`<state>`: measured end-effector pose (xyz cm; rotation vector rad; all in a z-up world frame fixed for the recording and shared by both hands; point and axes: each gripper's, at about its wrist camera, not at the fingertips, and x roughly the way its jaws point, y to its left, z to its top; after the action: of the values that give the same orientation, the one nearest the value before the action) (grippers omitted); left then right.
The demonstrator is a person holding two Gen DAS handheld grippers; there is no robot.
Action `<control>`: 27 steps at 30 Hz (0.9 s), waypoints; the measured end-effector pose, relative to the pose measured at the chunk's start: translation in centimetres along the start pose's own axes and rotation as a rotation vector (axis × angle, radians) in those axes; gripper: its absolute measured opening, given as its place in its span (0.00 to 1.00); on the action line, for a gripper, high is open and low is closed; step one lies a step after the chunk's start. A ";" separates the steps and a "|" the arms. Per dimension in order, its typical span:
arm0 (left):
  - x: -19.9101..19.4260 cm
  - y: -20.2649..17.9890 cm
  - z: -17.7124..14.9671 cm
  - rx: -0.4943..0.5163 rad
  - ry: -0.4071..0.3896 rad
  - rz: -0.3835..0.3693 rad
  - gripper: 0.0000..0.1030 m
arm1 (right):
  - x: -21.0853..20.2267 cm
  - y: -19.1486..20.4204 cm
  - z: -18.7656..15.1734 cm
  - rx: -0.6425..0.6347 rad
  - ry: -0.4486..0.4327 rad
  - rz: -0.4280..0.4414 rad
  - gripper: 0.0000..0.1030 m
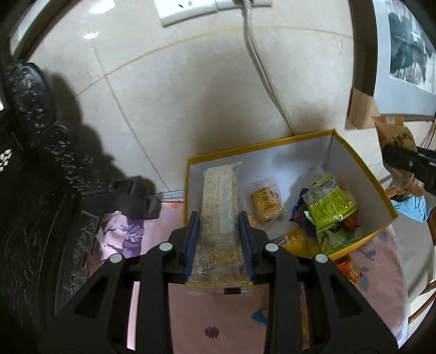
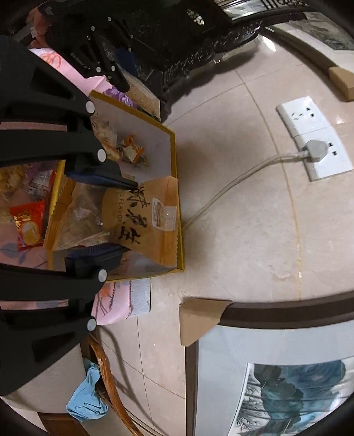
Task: Organize snacks
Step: 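Carry the rice cracker stick and brown bag over the box and release both, then return both grippers to the pile and grasp the yellow rice stick pack with the right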
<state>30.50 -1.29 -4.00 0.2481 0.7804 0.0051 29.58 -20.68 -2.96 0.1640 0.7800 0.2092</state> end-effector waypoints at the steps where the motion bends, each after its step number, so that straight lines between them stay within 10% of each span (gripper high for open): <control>1: 0.5 -0.3 0.0 -0.002 0.003 -0.017 0.29 | 0.3 0.0 -0.1 -0.001 0.003 0.001 0.36; 3: 0.7 -0.7 0.1 -0.021 -0.023 -0.076 0.50 | 1.1 -0.1 -0.1 -0.006 0.009 -0.010 0.42; 4: 0.8 -0.8 0.1 -0.033 -0.031 -0.098 0.98 | 1.5 -0.2 -0.2 -0.019 0.012 -0.029 0.71; 6: 0.2 -1.3 -0.3 -0.043 -0.074 -0.103 0.98 | 1.8 0.1 -0.3 -0.058 0.015 -0.086 0.99; 12: -1.5 -2.7 -5.0 0.135 -0.070 0.068 0.98 | -2.8 -1.1 -3.6 -0.135 -0.031 -0.104 0.99; 19: -1.3 -1.6 -20.0 0.118 0.312 0.093 0.98 | -0.5 -2.5 -17.1 -0.106 0.282 -0.128 0.99; 22: -1.8 -1.4 -26.8 0.100 0.506 0.087 0.98 | -0.9 -0.8 -19.0 -0.155 0.186 -0.157 0.99; 27: -4.3 0.3 -31.2 -0.035 0.599 0.067 0.98 | 1.0 2.8 -19.4 -0.127 0.168 0.154 0.99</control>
<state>5.75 5.45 -22.27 0.2419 1.3656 0.1624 16.14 -16.36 -16.61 0.0869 0.9192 0.4219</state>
